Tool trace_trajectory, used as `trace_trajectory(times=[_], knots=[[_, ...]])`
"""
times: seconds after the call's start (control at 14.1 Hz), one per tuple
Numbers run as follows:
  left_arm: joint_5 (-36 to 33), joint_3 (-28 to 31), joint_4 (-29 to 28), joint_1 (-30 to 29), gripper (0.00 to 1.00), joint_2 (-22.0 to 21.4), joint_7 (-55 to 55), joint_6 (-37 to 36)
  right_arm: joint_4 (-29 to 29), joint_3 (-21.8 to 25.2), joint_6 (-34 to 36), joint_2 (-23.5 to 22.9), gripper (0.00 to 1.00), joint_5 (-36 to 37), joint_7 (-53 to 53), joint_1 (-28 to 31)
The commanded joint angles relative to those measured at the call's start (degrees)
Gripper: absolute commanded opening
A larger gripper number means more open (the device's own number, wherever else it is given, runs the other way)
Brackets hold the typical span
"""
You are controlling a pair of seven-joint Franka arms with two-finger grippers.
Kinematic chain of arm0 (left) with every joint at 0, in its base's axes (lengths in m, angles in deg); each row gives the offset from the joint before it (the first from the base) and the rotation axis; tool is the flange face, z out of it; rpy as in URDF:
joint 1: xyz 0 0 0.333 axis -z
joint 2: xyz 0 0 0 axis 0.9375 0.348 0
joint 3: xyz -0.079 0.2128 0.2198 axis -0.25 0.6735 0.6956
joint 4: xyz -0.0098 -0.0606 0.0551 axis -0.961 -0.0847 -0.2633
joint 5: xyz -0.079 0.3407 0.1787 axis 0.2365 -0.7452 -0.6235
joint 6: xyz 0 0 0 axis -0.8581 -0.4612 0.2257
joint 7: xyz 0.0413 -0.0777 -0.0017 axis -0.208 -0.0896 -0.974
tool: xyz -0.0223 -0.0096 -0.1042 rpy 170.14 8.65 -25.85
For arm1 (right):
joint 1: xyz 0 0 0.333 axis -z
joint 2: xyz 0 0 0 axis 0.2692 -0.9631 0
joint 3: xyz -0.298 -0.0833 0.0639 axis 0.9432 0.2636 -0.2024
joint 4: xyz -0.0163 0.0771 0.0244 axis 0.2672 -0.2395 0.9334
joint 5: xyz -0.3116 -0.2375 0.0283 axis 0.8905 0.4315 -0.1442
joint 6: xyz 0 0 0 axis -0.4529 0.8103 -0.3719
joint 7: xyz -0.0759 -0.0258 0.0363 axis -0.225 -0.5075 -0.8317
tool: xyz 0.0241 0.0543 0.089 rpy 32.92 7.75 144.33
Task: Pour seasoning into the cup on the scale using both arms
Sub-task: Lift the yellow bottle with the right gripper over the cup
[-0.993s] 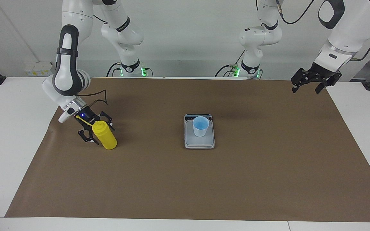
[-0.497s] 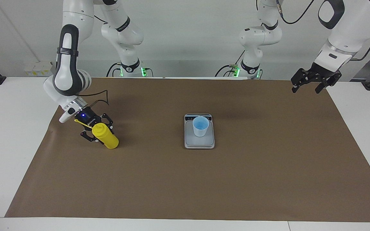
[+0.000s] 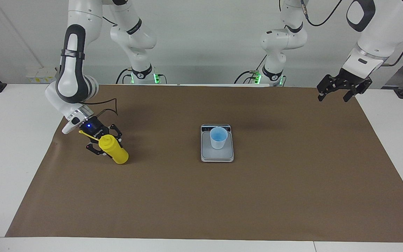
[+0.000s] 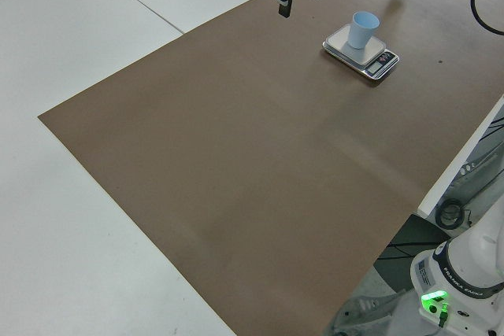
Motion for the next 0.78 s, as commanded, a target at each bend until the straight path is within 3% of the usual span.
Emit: trace_trajectory(times=[0.0, 0.14, 0.57, 0.71], knots=[[0.4, -0.3, -1.8, -0.8, 1.0, -1.5, 0.0, 0.8, 1.3, -0.2, -0.6, 1.8, 0.0, -0.3, -4.8, -0.8], [0.4, -0.3, -1.8, -0.8, 1.0, -1.5, 0.0, 0.8, 1.9, -0.2, -0.6, 2.3, 0.0, 2.4, -7.1, -1.8], [0.4, -0.3, -1.8, -0.8, 1.0, -1.5, 0.0, 0.8, 4.5, -0.7, -0.2, 5.0, 0.0, 19.7, -17.2, -2.2], [0.4, -0.3, -1.8, -0.8, 1.0, -1.5, 0.0, 0.8, 4.6, -0.7, -0.4, 7.9, 0.0, 24.6, -19.8, -2.9]])
